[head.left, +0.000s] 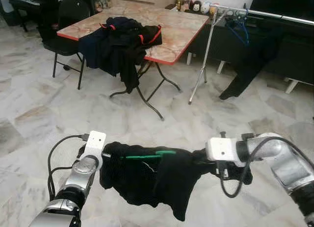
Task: Hang hanger
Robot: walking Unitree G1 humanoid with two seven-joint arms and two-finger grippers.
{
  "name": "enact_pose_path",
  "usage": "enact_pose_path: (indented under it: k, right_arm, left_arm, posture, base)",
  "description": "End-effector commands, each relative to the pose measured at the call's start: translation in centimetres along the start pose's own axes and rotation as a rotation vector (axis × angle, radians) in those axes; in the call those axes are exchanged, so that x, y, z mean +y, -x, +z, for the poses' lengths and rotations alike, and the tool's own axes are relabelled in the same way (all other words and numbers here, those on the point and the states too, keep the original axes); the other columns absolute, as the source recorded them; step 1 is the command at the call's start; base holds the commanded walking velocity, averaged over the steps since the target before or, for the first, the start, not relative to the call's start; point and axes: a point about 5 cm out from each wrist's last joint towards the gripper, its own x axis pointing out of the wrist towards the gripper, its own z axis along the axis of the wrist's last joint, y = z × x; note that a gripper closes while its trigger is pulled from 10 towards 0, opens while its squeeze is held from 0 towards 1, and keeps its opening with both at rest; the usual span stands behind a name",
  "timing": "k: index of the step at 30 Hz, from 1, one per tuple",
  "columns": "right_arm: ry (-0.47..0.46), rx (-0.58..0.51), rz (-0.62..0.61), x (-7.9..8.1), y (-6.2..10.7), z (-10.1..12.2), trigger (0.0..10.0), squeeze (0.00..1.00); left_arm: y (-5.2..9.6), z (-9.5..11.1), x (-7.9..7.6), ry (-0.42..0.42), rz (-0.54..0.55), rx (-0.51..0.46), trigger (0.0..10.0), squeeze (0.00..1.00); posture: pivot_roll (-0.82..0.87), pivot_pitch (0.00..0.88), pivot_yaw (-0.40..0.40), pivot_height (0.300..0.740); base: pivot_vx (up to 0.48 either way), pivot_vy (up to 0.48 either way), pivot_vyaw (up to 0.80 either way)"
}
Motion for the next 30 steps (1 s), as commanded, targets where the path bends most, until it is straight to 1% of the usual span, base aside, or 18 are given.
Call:
enact_pose_path:
  k: [1,2,3,4,6,7,9,12,15,16,18,21,25,26,27,30]
  right_arm:
    - [0.002,-0.002,-0.005,0.2,-0.3,0.2,10.0,0.00]
    - [0.001,-0.005,-0.005,0.3,-0.4,0.2,10.0,0.00]
    - [-0.015,-0.012,-0.021,0.4,-0.9,0.2,10.0,0.00]
    - [-0.015,-0.012,-0.021,0.4,-0.9,0.2,10.0,0.00]
    - [-0.031,-0.016,-0.027,0.7,-1.5,0.2,10.0,0.00]
    - [-0.031,-0.016,-0.027,0.7,-1.5,0.2,10.0,0.00]
    - [-0.039,-0.009,-0.040,0.8,-1.9,0.1,10.0,0.00]
    - [-0.026,0.054,-0.118,0.2,-2.2,-0.6,10.0,0.00]
    - [-0.042,0.072,-0.170,-0.2,-2.3,-0.8,10.0,0.00]
    - [-0.051,0.086,-0.219,-0.6,-2.5,-0.9,10.0,0.00]
    - [-0.059,0.097,-0.268,-0.9,-2.7,-1.0,10.0,0.00]
    - [-0.094,0.056,-0.325,-1.2,-2.9,-0.6,10.0,0.00]
    - [-0.108,-0.001,-0.376,-1.7,-3.2,0.2,10.0,0.00]
    - [-0.108,-0.001,-0.376,-1.7,-3.2,0.2,10.0,0.00]
    - [-0.132,-0.047,-0.387,-1.8,-3.3,0.7,10.0,0.00]
    - [-0.162,-0.133,-0.393,-2.0,-3.6,1.9,10.0,0.00]
  left_arm:
    - [-0.3,2.1,-0.4,0.025,-0.051,-0.077,10.0,0.00]
    - [-0.3,2.4,-0.5,0.038,-0.062,-0.088,10.0,0.00]
    - [-0.3,3.1,-0.7,0.063,-0.092,-0.113,10.0,0.00]
    - [-0.3,3.1,-0.7,0.063,-0.092,-0.113,10.0,0.00]
    - [-0.3,4.2,-1.0,0.110,-0.129,-0.149,10.0,0.00]
    - [-0.3,4.2,-1.0,0.110,-0.129,-0.149,10.0,0.00]
    - [-0.3,5.2,-1.1,0.135,-0.160,-0.181,10.0,0.00]
    - [-0.2,6.0,-1.2,0.136,-0.190,-0.205,10.0,0.00]
    - [-0.2,6.2,-1.2,0.130,-0.201,-0.210,10.0,0.00]
    - [-0.1,6.3,-1.2,0.127,-0.212,-0.211,10.0,0.00]
    - [0.0,6.3,-1.2,0.121,-0.220,-0.209,10.0,0.00]
    - [0.0,6.2,-1.4,0.104,-0.231,-0.196,10.0,0.00]
    - [0.1,6.1,-1.8,0.090,-0.254,-0.194,10.0,0.00]
    - [0.1,6.1,-1.8,0.090,-0.254,-0.194,10.0,0.00]
    - [0.1,6.2,-1.9,0.083,-0.261,-0.193,10.0,0.00]
    - [0.2,6.2,-2.4,0.064,-0.291,-0.184,10.0,0.00]
  posture:
    - [-0.15,0.000,-0.007,0.740]
    - [-0.14,0.000,-0.007,0.740]
    - [-0.14,0.000,-0.007,0.740]
    - [-0.14,0.000,-0.007,0.740]
    - [-0.14,0.000,-0.006,0.740]
    - [-0.14,0.000,-0.006,0.740]
    - [-0.14,0.000,-0.006,0.740]
    - [-0.14,0.000,-0.006,0.740]
    - [-0.14,0.000,-0.005,0.740]
    - [-0.14,0.000,-0.005,0.740]
    - [-0.14,0.000,-0.004,0.740]
    - [-0.14,0.000,-0.003,0.740]
    - [-0.14,0.000,-0.002,0.740]
    - [-0.14,0.000,-0.002,0.740]
    - [-0.14,0.000,-0.002,0.740]
    - [-0.14,0.000,-0.002,0.740]
  base:
    - [0.000,0.000,0.00]
    - [0.000,0.000,0.00]
    - [0.000,0.000,0.00]
    - [0.000,0.000,0.00]
    - [0.000,0.000,0.00]
    - [0.000,0.000,0.00]
    - [0.000,0.000,0.00]
    - [0.000,0.000,0.00]
    - [0.000,0.000,0.00]
    - [0.000,0.000,0.00]
    - [0.000,0.000,0.00]
    - [0.000,0.000,0.00]
    - [0.000,0.000,0.00]
    - [0.000,0.000,0.00]
    - [0.000,0.000,0.00]
    - [0.000,0.000,0.00]
